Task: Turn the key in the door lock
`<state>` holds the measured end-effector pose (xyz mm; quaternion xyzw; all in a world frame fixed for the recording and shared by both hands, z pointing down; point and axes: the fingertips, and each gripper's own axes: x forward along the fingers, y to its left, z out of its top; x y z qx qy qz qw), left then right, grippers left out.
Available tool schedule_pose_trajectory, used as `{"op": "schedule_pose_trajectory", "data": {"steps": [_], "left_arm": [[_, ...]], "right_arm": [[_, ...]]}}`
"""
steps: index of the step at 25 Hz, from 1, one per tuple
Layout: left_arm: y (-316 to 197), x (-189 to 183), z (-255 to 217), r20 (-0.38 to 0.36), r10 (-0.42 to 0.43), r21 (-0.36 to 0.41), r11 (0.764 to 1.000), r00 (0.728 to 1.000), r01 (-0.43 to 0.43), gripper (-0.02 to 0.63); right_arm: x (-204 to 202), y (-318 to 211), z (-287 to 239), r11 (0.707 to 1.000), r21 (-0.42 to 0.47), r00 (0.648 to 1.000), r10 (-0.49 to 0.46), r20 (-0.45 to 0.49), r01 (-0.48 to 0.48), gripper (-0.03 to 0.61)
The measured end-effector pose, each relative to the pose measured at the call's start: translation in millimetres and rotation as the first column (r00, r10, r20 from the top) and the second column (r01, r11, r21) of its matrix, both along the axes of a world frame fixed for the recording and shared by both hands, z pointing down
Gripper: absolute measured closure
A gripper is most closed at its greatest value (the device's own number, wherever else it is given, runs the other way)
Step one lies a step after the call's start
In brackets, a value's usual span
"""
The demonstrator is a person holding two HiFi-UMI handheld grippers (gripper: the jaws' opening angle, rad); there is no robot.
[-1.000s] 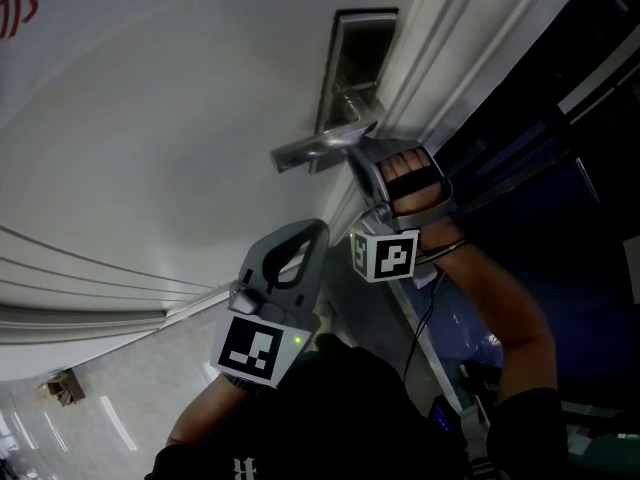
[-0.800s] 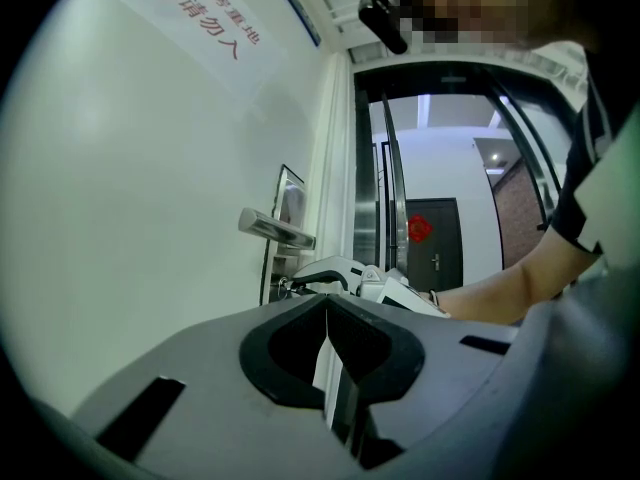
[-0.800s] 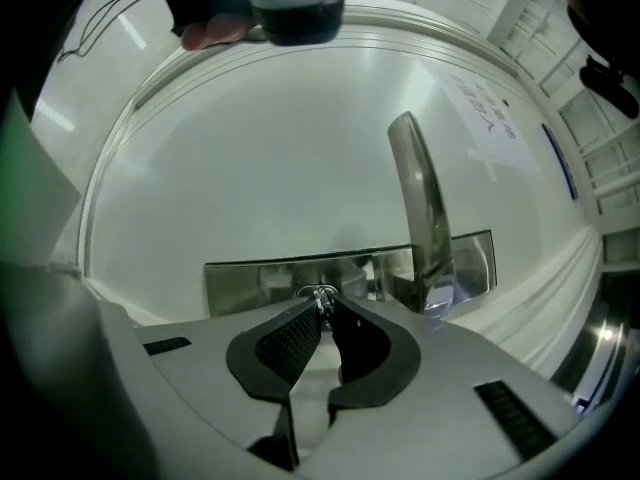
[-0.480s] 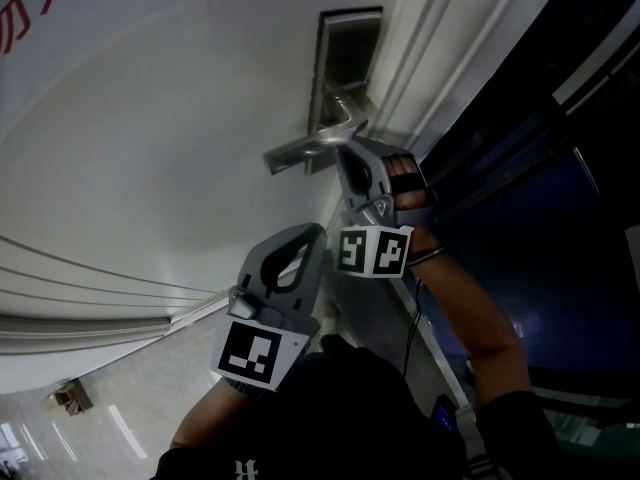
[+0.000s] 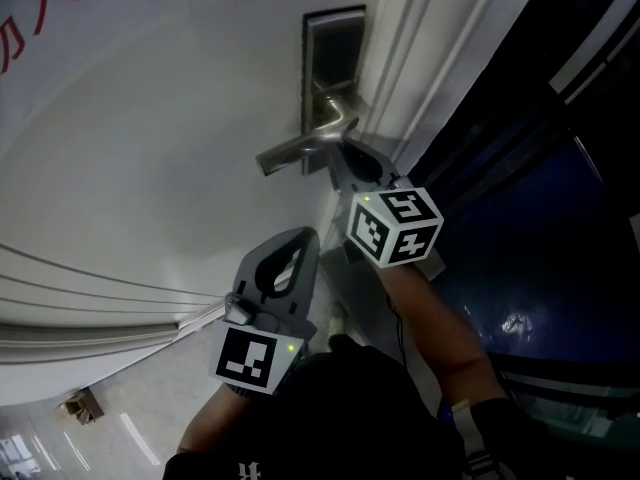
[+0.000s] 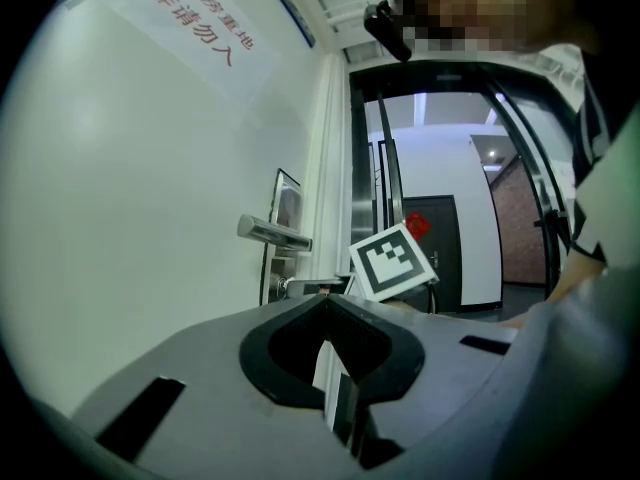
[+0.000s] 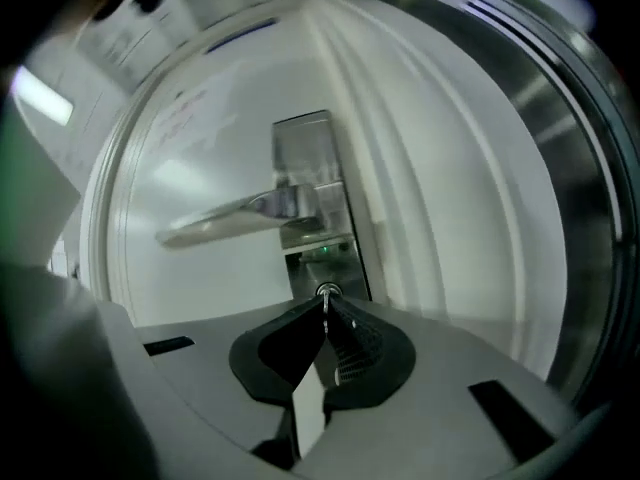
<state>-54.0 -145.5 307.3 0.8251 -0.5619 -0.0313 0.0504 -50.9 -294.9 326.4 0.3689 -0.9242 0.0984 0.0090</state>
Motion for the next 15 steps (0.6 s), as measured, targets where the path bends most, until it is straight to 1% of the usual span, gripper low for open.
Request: {"op": "schedule_pose_trajectory", "data": {"steps": [1, 2, 4, 6, 8, 9, 10, 11, 13, 15], "left_arm": [[1, -1, 0, 0.0, -0.003, 0.0, 1.0, 1.0, 0.003, 0.606], [1, -1, -1, 0.0, -0.004, 0.001, 1.0, 1.0, 0.004, 0.606], [2, -2, -1, 0.004, -0.005, 0.003, 1.0, 1.0, 0.005, 0.606], [2, -2, -1, 0.007, -0.003, 0.003, 1.0, 1.0, 0.003, 0.606], [1, -2, 0, 0.009, -0.001, 0.002, 1.0, 1.0, 0.001, 0.606], [1, -1, 0, 0.009, 0.001, 0.002, 1.0, 1.0, -0.001, 0.606], [1, -1, 0, 0.009, 0.003, 0.002, 1.0, 1.0, -0.003, 0.606], [1, -1, 0, 0.009, 0.005, 0.002, 1.0, 1.0, -0.005, 0.606], [0, 0, -1, 0.01, 0.008, 0.003, 1.0, 1.0, -0.008, 0.606], [0, 0, -1, 0.01, 0.011, 0.004, 1.0, 1.0, -0.011, 0.606]], "right_arm": [[1, -1, 1, 0.995, -0.101, 0.995, -0.003, 0.104, 0.013, 0.557], [2, -1, 2, 0.981, -0.191, 0.98, 0.004, 0.199, 0.035, 0.557], [3, -3, 2, 0.939, -0.33, 0.93, 0.03, 0.366, 0.1, 0.557], [4, -4, 4, 0.879, -0.442, 0.862, 0.075, 0.501, 0.18, 0.557], [6, -4, 9, 0.799, -0.539, 0.786, 0.145, 0.601, 0.265, 0.555], [6, -4, 11, 0.762, -0.568, 0.747, 0.175, 0.641, 0.31, 0.557], [5, -4, 12, 0.732, -0.582, 0.711, 0.195, 0.676, 0.353, 0.557], [5, -5, 12, 0.71, -0.586, 0.679, 0.208, 0.704, 0.39, 0.555], [4, -5, 12, 0.677, -0.586, 0.629, 0.228, 0.743, 0.446, 0.555], [4, -5, 12, 0.655, -0.58, 0.594, 0.241, 0.768, 0.484, 0.555]]}}
